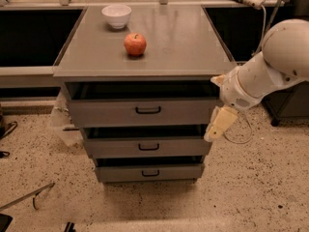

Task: Open top drawer

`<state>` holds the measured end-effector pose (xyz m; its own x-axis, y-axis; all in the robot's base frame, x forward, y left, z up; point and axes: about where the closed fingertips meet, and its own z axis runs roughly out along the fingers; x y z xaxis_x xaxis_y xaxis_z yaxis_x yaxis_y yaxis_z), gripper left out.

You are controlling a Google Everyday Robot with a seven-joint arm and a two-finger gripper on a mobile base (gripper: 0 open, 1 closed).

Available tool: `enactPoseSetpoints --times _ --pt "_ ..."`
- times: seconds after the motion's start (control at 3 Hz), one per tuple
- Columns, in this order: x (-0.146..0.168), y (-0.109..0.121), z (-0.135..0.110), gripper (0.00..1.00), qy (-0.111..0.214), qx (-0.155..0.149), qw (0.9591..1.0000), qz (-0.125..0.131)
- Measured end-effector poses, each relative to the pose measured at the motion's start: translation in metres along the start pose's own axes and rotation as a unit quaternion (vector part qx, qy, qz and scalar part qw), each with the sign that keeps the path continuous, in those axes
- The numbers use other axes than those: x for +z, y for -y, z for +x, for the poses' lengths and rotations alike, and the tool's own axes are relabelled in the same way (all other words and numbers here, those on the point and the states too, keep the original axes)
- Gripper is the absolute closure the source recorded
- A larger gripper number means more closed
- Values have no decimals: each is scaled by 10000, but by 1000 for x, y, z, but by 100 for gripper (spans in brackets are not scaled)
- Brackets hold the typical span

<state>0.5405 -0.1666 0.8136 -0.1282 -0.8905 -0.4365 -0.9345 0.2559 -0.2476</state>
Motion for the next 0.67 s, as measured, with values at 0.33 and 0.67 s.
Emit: enactPoseSetpoints --times 0.33,0.67 --pt "15 2 -9 0 18 -97 10000 -11" --pt "48 5 -26 0 158 -223 9996 -79"
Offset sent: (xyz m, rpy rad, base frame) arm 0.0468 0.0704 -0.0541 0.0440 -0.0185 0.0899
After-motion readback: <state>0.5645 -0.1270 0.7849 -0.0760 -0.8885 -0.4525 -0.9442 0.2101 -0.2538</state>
